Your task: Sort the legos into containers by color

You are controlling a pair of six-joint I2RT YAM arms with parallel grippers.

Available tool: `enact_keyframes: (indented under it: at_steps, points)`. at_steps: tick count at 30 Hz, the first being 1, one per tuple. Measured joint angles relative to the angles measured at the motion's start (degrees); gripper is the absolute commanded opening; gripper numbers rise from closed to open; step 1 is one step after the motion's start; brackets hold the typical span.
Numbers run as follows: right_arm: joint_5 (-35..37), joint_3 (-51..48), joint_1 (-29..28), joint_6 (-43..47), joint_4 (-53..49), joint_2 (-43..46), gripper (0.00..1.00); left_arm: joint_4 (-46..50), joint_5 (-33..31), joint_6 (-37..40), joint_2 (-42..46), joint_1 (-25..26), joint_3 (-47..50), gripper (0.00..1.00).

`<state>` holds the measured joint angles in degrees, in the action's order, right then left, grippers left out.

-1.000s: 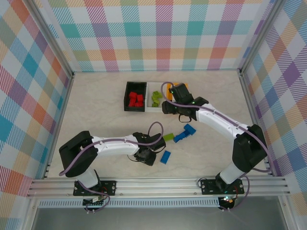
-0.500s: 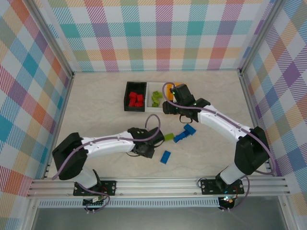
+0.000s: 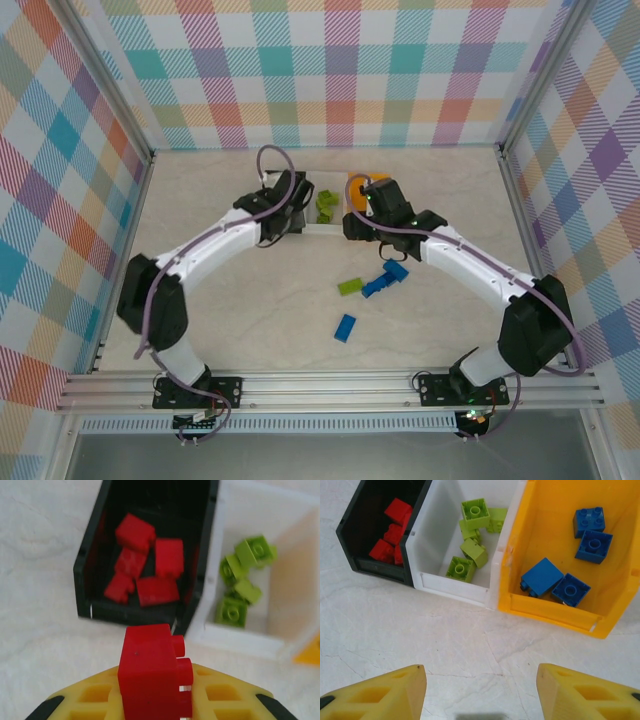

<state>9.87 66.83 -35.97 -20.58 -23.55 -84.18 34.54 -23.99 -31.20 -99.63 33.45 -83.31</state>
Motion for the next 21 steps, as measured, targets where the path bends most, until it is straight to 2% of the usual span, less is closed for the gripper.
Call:
enact_keyframes:
  at_steps: [5,10,16,21]
  points:
    - [-0.3,-3.4,0.0,0.0,0.0,2.6,0.61,0.2,-2.5,1.0,-12.4,-3.6,-12.3,0.21]
    - [-1.7,-6.5,0.0,0.0,-0.1,5.7,0.63,2.2,-4.0,1.2,-20.7,-5.6,-21.4,0.23]
    - [-5.2,-7.9,-1.9,0.4,-0.7,6.4,0.67,7.4,-3.7,0.8,-25.5,-7.7,-27.6,0.48]
    - [-8.4,-8.2,-5.2,0.7,-1.3,3.4,0.69,7.4,-1.3,-0.1,-24.3,-7.7,-26.3,0.73]
